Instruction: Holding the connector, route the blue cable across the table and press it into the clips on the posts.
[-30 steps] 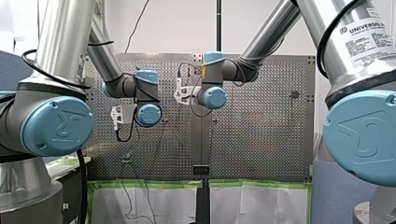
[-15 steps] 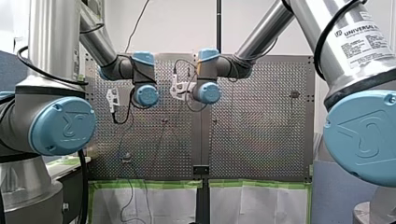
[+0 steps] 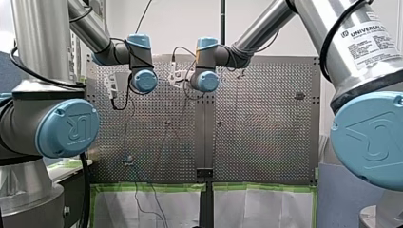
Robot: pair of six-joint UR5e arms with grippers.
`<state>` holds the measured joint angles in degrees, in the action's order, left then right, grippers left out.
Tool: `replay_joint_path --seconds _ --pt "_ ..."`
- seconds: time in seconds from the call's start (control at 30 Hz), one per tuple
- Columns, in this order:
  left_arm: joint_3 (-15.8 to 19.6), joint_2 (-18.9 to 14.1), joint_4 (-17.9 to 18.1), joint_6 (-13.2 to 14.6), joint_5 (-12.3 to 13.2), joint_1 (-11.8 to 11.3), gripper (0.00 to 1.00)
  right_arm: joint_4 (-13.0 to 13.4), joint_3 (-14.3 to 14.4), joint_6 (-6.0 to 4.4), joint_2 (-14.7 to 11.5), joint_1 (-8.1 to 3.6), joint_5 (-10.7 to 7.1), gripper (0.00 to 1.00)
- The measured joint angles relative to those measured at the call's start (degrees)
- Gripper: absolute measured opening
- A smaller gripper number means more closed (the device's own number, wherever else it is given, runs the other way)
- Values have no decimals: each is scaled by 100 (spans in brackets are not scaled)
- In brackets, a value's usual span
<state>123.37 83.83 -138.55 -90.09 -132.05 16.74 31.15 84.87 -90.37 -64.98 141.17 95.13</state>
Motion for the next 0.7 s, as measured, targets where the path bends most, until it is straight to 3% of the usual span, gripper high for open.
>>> replay_joint_path --seconds 0.47,0.7 --pt "-710 161 -401 4 386 -2 0 -244 -581 -183 48 53 -100 0" --pt "-969 163 -524 -10 658 -2 0 -358 -756 -274 261 38 -156 0"
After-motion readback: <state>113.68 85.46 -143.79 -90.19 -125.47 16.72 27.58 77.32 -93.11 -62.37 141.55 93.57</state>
